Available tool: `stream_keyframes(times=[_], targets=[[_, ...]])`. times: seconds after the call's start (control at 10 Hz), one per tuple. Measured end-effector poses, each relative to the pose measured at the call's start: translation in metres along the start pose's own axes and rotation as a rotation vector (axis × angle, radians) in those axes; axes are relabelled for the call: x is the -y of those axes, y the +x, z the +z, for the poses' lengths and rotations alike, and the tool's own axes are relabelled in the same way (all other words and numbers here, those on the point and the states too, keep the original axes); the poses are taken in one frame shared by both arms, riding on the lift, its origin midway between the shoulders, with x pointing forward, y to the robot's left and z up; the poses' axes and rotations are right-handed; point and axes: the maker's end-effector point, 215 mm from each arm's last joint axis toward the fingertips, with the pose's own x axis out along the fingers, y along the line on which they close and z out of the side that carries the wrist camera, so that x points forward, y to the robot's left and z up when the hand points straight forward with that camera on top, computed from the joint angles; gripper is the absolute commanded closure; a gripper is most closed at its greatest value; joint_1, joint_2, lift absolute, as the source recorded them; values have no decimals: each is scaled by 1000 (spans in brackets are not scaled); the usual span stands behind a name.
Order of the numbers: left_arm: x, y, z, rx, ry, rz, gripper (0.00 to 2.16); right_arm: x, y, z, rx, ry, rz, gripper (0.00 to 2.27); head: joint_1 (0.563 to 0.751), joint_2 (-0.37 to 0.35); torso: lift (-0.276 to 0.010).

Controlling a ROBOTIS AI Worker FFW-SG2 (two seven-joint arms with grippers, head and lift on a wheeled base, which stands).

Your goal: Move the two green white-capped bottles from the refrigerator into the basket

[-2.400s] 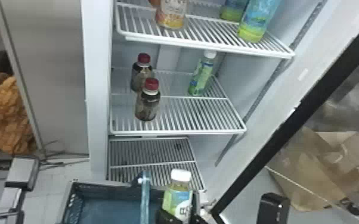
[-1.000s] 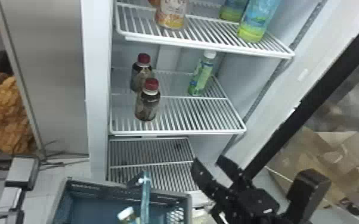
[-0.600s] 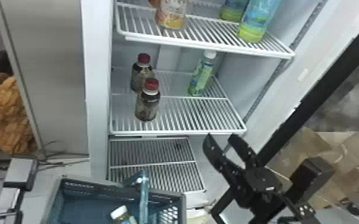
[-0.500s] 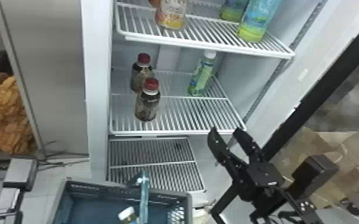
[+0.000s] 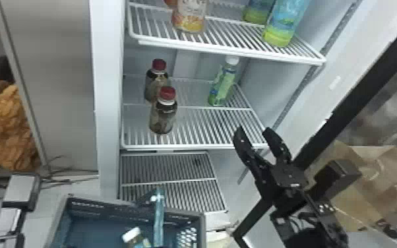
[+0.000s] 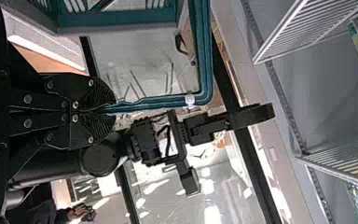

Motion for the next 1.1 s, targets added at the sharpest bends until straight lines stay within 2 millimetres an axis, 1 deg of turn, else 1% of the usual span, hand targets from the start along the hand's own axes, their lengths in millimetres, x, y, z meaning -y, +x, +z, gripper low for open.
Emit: stream_keyframes(times=[0.2,0.6,0.8,1.1], targets=[[1,1,0,-1,2,-2,1161,0,19,-5,19,3,3,360,695,-350,-263],[1,0,1,2,3,-3,1161,18,56,-15,47,-8,-23,173,695,-350,-263],[2,1,1,2,3,-4,1161,23,73,-15,63,-7,-27,151,695,-350,-263],[3,2,1,2,3,-8,1161,40,105,-26,61,-23,-51,150,695,-350,-263]])
